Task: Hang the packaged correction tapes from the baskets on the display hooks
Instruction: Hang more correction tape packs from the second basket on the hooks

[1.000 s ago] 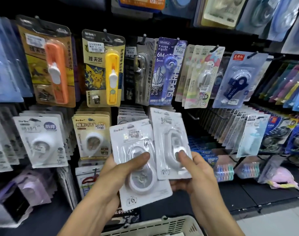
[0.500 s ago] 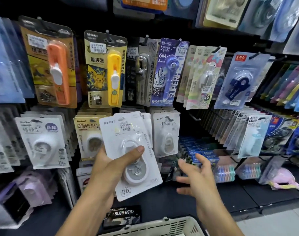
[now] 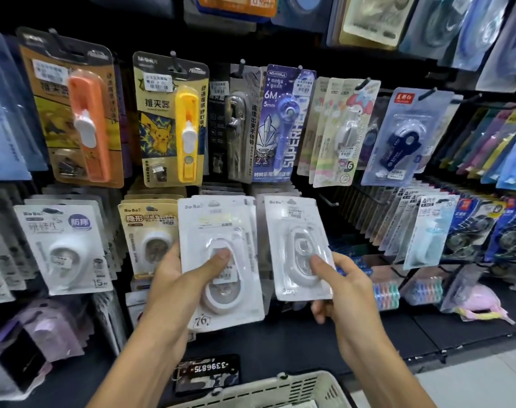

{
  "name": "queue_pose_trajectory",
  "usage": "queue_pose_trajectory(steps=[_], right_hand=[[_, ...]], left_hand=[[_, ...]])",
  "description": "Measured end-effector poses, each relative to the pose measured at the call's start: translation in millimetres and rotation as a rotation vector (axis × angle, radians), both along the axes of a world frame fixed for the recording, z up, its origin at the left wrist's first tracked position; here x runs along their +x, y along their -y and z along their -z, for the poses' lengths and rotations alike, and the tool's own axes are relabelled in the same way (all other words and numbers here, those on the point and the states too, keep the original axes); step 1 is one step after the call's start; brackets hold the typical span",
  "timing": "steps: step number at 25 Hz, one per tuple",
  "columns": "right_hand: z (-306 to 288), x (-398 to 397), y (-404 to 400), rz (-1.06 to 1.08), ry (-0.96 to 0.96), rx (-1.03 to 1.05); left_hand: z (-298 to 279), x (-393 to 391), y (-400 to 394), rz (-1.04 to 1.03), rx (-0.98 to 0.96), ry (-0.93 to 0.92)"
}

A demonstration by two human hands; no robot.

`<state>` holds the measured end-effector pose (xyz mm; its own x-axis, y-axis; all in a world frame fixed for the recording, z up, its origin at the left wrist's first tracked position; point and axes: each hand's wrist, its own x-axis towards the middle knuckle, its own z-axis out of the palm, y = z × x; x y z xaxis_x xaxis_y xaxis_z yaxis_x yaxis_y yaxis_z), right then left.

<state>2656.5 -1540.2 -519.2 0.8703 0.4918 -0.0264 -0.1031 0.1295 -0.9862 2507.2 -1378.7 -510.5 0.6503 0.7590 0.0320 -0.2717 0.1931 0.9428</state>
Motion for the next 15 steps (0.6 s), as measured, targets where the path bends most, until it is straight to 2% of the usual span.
queue_pose_trajectory(steps=[3, 7, 9, 11, 13, 15], right_hand=[[9.9, 6.0, -1.1, 0.025, 0.057, -0.064], [10.1, 13.9, -22.9, 0.069, -0.108, -0.091], [16.2, 5.9, -24.3, 0.099, 0.105, -0.187], [16.9, -19.9, -23.8, -0.074, 0.311, -0.089], [20.8, -38.9, -28.1, -0.225, 0.419, -0.055], [20.9, -40.4, -34.9, -0.239, 0.399, -0.013]], left_hand=[[-4.5, -3.6, -7.0, -0.1, -0.003, 0.048], [-4.5, 0.9, 1.4, -0.141, 0.046, 0.047], [-1.7, 4.4, 5.5, -0.134, 0.053, 0.041], [2.7, 10.8, 10.2, -0.11, 0.072, 0.031], [4.4, 15.3, 17.3, -0.035, 0.07, 0.006], [4.2, 13.7, 17.7, 0.06, 0.025, 0.005]])
